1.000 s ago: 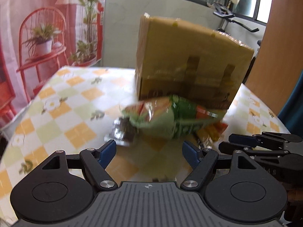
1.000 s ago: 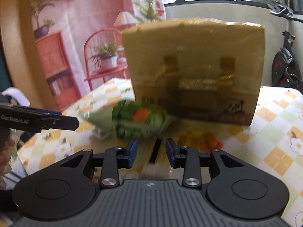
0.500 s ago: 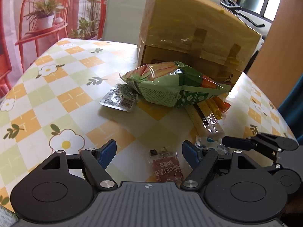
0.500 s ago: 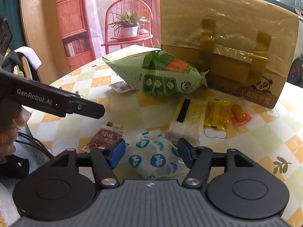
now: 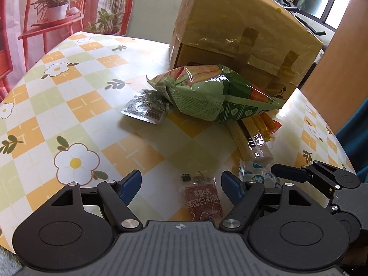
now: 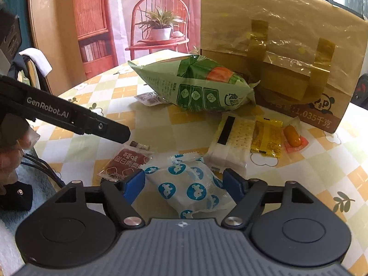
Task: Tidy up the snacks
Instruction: 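Grasp the red meat-floss packet with the left gripper while the right grasps the blue-dotted packet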
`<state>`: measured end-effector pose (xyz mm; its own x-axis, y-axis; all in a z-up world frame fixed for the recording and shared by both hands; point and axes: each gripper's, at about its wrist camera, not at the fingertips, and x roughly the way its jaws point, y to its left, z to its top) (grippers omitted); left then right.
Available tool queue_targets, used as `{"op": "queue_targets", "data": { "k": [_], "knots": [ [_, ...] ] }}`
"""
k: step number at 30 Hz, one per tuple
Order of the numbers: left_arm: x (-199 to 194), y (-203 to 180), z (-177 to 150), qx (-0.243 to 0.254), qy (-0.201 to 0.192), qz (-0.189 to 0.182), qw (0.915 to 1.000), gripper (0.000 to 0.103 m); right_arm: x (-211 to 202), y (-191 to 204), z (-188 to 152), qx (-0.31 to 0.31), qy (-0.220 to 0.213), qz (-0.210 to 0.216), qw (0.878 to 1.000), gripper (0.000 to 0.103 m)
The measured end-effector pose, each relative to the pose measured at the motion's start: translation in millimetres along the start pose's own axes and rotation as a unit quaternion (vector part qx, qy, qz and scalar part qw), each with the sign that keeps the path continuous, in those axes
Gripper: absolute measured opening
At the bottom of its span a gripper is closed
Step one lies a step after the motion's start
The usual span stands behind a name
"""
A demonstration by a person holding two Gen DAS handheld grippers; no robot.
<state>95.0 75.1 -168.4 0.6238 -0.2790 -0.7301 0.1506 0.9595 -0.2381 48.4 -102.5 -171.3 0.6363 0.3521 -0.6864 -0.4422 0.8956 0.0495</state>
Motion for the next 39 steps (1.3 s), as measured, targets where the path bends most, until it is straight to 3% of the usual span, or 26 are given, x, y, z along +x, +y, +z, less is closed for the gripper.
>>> {"op": "queue_targets", "data": {
  "k": [16,18,20,23,25,32,39],
  "knots": [
    [5,-2,-3,-0.004,0.011,-0.006,0.9999,0.078,5,3,-7,-0.017,-0.007,-0.005,1.0,0.076],
    [6,-2,-3,-0.005,0.012,-0.006,0.9999,0.078,5,3,-6,-0.017,-0.006,-0.007,1.0,0.07],
    [6,-2,-3,-0.005,0.012,-0.007,0.9999,0.078,3,3,-5,-0.02,-0.005,-0.011,1.0,0.057],
    [5,-2,-3,-0.001,0.01,-0.009,0.9999,0.078,-2,-2,-4,-0.014,0.0,-0.008,1.0,0.048],
    [4,-3,-3,0.001,0.011,-0.012,0.9999,0.078,-9,-8,-3,0.0,-0.007,-0.005,1.0,0.047],
    [6,-5,-5,0.009,0.019,-0.018,0.9996,0.078,-41,-28,-3,0.047,-0.077,-0.044,0.995,0.047],
    [13,-15,-10,0.037,0.038,-0.021,0.9984,0.078,-37,-63,-6,0.111,-0.09,-0.156,0.977,0.047]
  ]
}}
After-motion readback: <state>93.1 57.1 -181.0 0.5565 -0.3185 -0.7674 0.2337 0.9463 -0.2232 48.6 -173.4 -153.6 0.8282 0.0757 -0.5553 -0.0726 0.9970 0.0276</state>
